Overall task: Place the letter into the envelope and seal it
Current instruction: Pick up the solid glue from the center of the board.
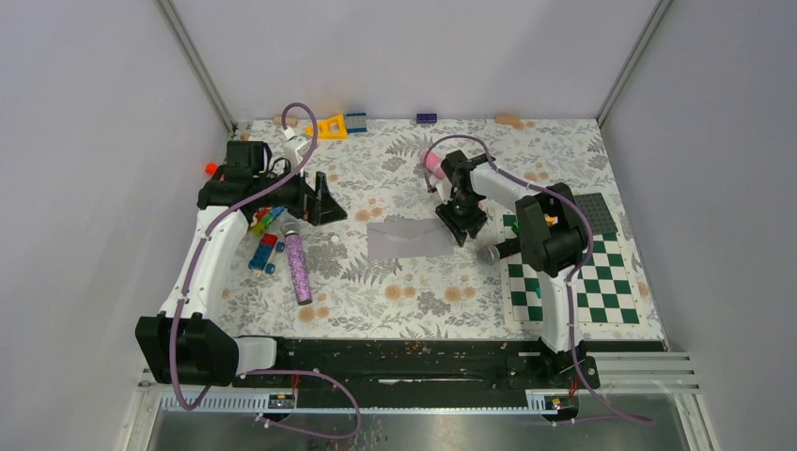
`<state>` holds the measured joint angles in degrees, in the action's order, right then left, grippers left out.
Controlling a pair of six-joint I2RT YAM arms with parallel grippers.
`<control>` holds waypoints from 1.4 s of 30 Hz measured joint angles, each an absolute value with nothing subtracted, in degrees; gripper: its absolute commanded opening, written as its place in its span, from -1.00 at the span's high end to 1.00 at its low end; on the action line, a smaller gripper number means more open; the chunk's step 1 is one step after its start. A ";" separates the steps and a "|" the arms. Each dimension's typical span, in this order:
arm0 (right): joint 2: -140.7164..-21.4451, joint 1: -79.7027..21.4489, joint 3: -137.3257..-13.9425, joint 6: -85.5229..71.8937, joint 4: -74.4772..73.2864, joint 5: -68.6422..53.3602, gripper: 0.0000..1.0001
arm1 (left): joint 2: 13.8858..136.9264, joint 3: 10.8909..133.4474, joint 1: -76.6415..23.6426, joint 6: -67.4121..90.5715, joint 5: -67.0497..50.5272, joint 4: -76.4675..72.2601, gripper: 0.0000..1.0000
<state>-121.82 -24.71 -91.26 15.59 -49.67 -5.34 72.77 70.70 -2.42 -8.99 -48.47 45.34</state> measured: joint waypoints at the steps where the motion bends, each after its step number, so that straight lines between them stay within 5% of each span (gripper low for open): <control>1: -122.58 -25.19 -91.59 15.59 -50.24 -4.64 0.02 | 72.77 70.70 -2.31 -8.99 -48.69 45.34 -0.98; 13: -122.96 -25.71 -92.01 15.44 -50.52 -3.46 0.79 | 72.77 70.67 -1.54 -8.95 -49.56 45.34 -0.97; 20: -122.96 -25.71 -92.01 15.59 -50.48 -3.55 0.94 | 72.77 70.65 -1.10 -8.75 -49.82 45.32 -0.98; 22: -122.85 -25.71 -92.01 15.59 -50.46 -3.70 0.72 | 72.77 70.65 -1.06 -8.62 -49.95 45.34 -0.98; 25: -122.06 -25.71 -92.01 16.01 -50.48 -4.47 -0.03 | 72.77 70.65 -1.06 -8.51 -50.13 45.34 -0.98; 27: -120.81 -25.71 -92.01 16.25 -50.52 -5.58 -0.30 | 72.77 70.65 -1.06 -8.51 -50.28 45.32 -0.98; 35: -114.37 -23.81 -93.21 15.11 -49.89 -5.72 -0.68 | 72.71 70.65 -1.06 -8.54 -50.50 45.32 -0.98; 42: -118.02 -18.63 -93.36 12.80 -49.52 -8.97 -0.68 | 72.71 70.65 -0.93 -8.54 -50.59 45.32 -0.98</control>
